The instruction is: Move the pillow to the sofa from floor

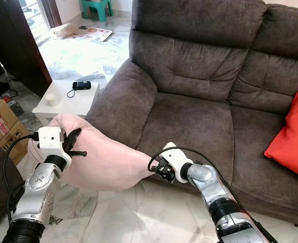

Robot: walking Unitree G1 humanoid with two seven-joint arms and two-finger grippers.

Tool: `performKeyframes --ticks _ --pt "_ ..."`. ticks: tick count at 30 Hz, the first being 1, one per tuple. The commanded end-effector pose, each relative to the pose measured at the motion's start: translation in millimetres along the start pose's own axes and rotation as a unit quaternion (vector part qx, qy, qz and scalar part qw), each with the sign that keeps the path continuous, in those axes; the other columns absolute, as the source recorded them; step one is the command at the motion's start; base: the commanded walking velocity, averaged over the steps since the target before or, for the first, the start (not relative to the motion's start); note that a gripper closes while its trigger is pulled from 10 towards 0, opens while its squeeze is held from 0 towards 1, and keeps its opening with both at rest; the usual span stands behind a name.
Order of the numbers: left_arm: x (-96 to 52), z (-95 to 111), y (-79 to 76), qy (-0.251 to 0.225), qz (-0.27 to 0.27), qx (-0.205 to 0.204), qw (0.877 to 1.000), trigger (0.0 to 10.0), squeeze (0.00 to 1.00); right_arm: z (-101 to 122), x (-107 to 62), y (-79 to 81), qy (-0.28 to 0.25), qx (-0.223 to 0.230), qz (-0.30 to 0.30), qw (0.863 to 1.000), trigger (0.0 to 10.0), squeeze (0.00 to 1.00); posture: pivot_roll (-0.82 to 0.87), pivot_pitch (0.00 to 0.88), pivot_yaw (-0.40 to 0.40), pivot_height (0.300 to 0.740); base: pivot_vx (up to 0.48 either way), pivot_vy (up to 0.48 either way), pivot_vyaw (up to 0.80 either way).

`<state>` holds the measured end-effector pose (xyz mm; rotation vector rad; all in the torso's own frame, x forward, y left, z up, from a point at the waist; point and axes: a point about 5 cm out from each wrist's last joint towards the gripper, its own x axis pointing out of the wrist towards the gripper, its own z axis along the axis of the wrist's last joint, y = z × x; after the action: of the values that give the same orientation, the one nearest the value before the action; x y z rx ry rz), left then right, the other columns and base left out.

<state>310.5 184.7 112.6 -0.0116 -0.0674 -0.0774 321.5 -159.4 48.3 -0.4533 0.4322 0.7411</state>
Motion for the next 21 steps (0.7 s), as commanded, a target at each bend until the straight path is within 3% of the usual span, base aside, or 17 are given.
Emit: performKeyframes --ticks 1,3,4,12,17,18,21 --pt "8.5 33 -7.4 -0.069 -0.026 0.005 0.997 10.0 0.0 -6 -0.2 3.8 0.011 -0.005 0.005 1.0 10.0 0.0 0.02 0.022 -0.013 0.74 0.0 0.0 0.0" --pt "9.3 35 -8.8 -0.071 -0.034 0.006 0.997 10.0 0.0 -6 1.8 5.8 0.008 0.009 0.005 1.0 10.0 0.02 0.02 0.017 -0.013 0.74 0.0 0.0 0.0" --pt "9.5 36 -9.3 -0.072 -0.037 0.005 0.997 10.0 0.0 -6 3.0 7.8 0.007 0.013 0.01 1.0 10.0 1.0 0.02 0.017 -0.013 0.74 0.0 0.0 0.0" --pt "10.2 40 -13.7 -0.077 -0.056 0.002 0.995 10.0 0.0 -14 7.3 23.0 0.033 -0.011 0.052 0.998 10.0 1.0 0.03 0.007 -0.016 0.74 0.0 0.0 0.0" --pt "10.2 42 -15.3 -0.076 -0.066 0.0 0.995 10.0 0.0 -18 7.6 22.1 0.05 -0.026 0.044 0.997 10.0 1.0 0.03 0.016 -0.019 0.74 0.0 0.0 0.0" --pt "10.3 42 -15.5 -0.076 -0.067 0.0 0.995 10.0 0.0 -18 7.7 21.6 0.056 -0.033 0.041 0.997 10.0 0.0 0.03 0.016 -0.019 0.74 0.0 0.0 0.0" --pt "10.6 42 -16.3 -0.075 -0.069 -0.002 0.995 10.0 0.0 -19 8.3 20.6 0.063 -0.039 0.03 0.997 10.0 0.0 0.03 0.024 -0.023 0.74 0.0 0.0 0.0"
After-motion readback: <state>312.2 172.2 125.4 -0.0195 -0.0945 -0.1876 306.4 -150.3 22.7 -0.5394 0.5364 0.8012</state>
